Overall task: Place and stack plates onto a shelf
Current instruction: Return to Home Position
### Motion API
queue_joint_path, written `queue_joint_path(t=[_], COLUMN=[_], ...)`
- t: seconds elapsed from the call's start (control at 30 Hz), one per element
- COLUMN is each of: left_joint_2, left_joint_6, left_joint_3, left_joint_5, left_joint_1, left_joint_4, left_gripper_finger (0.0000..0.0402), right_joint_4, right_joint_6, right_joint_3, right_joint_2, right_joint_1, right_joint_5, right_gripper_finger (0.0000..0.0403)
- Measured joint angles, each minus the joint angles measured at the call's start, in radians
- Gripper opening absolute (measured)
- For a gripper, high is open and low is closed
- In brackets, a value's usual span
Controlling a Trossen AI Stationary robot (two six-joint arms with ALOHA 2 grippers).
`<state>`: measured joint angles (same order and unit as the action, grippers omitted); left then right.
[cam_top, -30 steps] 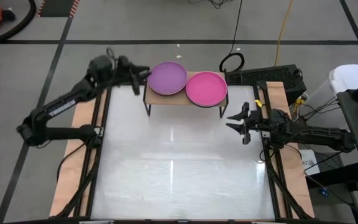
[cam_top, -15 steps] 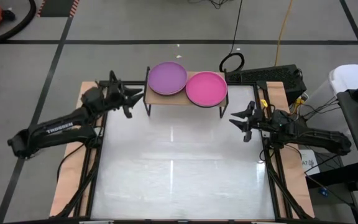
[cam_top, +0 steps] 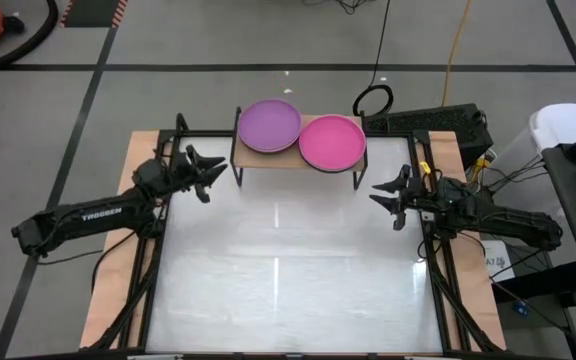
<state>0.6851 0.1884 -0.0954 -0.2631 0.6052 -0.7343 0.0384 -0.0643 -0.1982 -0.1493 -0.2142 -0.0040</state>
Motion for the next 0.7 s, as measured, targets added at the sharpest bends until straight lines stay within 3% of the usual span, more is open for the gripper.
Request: queue_joint_path(t=[0.2,0.43,0.7], left_joint_2=[0.000,0.001,0.009], left_joint_6=[0.034,0.029,-0.032], left_joint_3=[0.086,0.086,0.086], left_joint_5=[0.003,0.003,0.006], left_joint_1=[0.000,-0.001,-0.008], left_joint_4=[-0.088,-0.083,0.036], left_gripper_finger=[0.0126,0.0126,0.0126], right_joint_4=[0.000,-0.260,-0.226], right_joint_6=[-0.001,-0.001,0.001], right_joint_3=[0.013,0.175,0.179], right_joint_2=[0.000,0.000,-0.010], right_joint_1=[0.000,-0.001,-0.002], right_joint_5=[0.000,0.005,0.004], right_gripper_finger=[0.0130,0.0130,0.0130])
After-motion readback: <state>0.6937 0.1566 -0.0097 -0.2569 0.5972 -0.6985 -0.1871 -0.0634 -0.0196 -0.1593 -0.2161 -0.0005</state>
